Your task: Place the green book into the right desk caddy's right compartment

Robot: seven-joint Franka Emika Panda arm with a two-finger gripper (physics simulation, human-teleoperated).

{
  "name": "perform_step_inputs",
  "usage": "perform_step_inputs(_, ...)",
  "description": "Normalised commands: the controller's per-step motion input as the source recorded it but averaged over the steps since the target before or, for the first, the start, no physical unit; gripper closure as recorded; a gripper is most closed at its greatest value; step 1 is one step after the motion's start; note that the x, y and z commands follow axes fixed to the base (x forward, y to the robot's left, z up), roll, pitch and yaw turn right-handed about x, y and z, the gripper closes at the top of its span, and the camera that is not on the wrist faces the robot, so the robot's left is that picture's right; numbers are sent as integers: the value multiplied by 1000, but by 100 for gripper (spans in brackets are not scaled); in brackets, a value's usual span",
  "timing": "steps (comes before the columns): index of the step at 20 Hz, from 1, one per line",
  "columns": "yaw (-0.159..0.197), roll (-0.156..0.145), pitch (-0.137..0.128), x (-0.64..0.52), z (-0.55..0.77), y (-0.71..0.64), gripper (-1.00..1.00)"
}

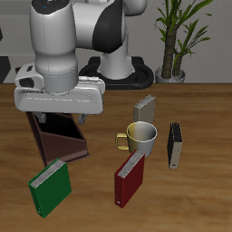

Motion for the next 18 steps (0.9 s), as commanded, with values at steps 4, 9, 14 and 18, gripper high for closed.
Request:
perform_step_inputs(4, -34, 6, 4, 71, -108, -270, -100)
perform_step_inputs(9, -68, -24, -22, 64, -46, -253, -100)
perform_step_inputs(14, -48, 14, 2, 58, -133, -10, -100)
perform_step_inputs(18, -76, 6, 4, 124, -202, 5, -100)
